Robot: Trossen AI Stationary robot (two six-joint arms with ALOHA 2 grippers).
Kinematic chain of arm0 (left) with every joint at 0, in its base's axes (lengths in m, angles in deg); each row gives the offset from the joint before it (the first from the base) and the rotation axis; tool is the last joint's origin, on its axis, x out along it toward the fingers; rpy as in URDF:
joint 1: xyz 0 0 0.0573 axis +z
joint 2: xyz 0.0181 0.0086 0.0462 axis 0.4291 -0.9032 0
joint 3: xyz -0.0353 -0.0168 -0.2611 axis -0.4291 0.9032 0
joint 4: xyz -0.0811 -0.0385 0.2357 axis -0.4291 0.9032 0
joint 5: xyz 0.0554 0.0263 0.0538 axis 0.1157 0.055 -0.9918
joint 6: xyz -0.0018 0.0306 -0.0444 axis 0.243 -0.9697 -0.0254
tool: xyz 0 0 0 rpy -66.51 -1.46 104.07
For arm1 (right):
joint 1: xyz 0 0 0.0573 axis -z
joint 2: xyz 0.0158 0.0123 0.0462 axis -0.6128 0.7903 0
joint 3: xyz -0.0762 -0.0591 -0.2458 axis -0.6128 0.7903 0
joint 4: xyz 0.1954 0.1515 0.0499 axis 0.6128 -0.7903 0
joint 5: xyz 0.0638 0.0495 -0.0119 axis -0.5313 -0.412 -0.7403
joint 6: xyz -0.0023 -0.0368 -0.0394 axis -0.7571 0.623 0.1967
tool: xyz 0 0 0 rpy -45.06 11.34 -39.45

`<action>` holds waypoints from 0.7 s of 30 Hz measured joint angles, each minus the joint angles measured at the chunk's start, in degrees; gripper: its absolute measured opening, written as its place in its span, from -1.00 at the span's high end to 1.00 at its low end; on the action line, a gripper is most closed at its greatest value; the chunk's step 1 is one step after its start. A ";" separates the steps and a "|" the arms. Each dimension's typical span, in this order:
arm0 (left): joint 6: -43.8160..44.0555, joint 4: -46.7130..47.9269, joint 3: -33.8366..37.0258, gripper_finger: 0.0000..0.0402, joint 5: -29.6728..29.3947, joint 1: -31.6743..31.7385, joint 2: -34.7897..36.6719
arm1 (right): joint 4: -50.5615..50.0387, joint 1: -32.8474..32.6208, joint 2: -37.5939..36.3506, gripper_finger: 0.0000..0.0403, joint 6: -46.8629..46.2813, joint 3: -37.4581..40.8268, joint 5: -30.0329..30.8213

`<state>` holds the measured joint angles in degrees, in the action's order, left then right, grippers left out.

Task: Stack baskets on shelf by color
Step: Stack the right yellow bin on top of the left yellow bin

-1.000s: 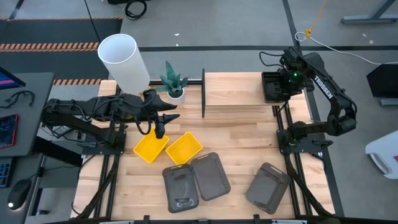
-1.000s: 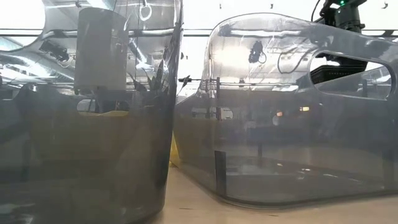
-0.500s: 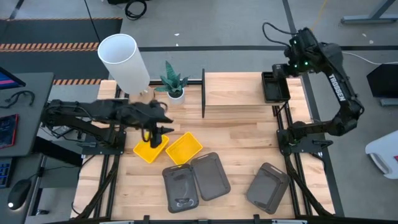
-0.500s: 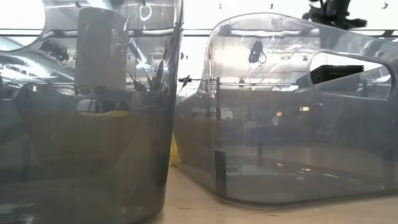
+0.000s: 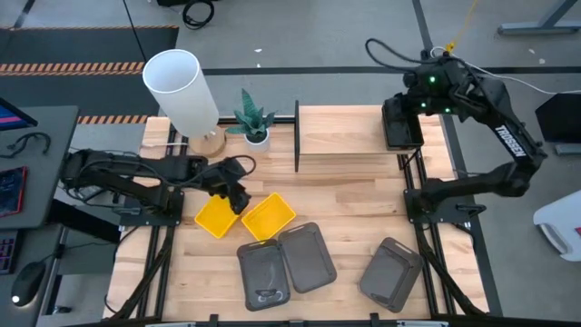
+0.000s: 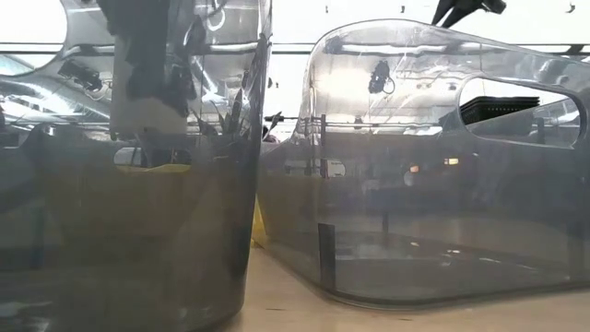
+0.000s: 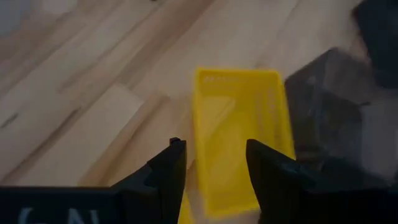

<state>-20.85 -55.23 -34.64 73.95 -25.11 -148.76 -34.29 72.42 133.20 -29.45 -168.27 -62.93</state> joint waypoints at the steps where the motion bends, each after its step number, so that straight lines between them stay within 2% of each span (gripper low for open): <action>1: -0.07 -1.89 -0.05 0.14 1.05 0.64 -0.94 | 0.38 -1.27 0.13 0.43 0.01 0.00 1.01; 4: -2.88 -3.37 -1.63 0.14 4.59 2.35 -5.17 | 2.42 -4.19 0.95 0.43 -0.20 0.02 2.07; 12: -6.85 -1.43 -7.53 0.15 11.21 5.41 -19.65 | 6.04 -9.66 3.42 0.43 -0.02 0.04 -0.60; 21: -10.18 1.78 -12.56 0.15 9.82 5.83 -29.84 | 6.24 -13.68 5.61 0.43 0.04 0.04 3.23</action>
<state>-31.02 -53.44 -47.20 83.76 -19.28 -178.60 -28.05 58.75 138.81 -29.41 -168.22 -59.70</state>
